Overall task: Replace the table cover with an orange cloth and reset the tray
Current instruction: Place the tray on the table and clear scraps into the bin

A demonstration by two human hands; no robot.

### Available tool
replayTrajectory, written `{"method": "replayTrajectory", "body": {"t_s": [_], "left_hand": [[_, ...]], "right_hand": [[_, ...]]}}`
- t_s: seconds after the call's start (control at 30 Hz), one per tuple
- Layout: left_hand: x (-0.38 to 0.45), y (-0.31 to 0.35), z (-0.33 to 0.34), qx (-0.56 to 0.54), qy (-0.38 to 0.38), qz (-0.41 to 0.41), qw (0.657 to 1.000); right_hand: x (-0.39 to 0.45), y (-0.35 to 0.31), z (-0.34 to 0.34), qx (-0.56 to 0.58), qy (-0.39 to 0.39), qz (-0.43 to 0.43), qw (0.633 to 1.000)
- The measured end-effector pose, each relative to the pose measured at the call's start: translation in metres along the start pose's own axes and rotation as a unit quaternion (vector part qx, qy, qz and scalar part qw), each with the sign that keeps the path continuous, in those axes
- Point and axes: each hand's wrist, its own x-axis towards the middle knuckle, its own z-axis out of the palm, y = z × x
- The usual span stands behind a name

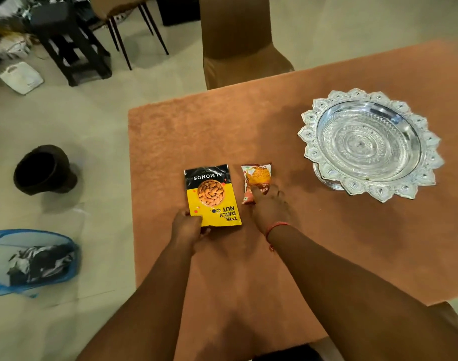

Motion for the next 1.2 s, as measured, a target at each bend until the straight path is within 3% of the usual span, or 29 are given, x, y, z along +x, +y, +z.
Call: {"method": "replayTrajectory", "body": {"t_s": [0.23,0.5,0.67,0.8,0.97,1.2], "left_hand": [[-0.01,-0.004,-0.02,-0.061,-0.024,0.036,0.997],[-0.026,0.009,-0.051,-0.09,-0.078,0.1,0.988],[-0.045,0.034,-0.047,-0.099,-0.12,0.156,0.975],[-0.063,0.073,-0.02,-0.117,-0.151,0.2,0.961],[-0.094,0.119,0.036,-0.103,-0.193,0.252,0.943],[-0.14,0.112,0.147,-0.041,-0.222,0.246,0.942]], "right_hand": [[-0.001,0.009,-0.006,0.143,0.033,-0.013,0.989],[-0.067,-0.017,-0.012,0.15,0.133,-0.007,0.98],[-0.096,-0.034,-0.051,0.155,0.211,-0.024,0.965],[-0.105,-0.022,-0.11,0.129,0.287,-0.046,0.948],[-0.086,0.036,-0.181,0.107,0.322,-0.023,0.94],[-0.05,0.155,-0.215,0.037,0.227,0.058,0.971]]}}
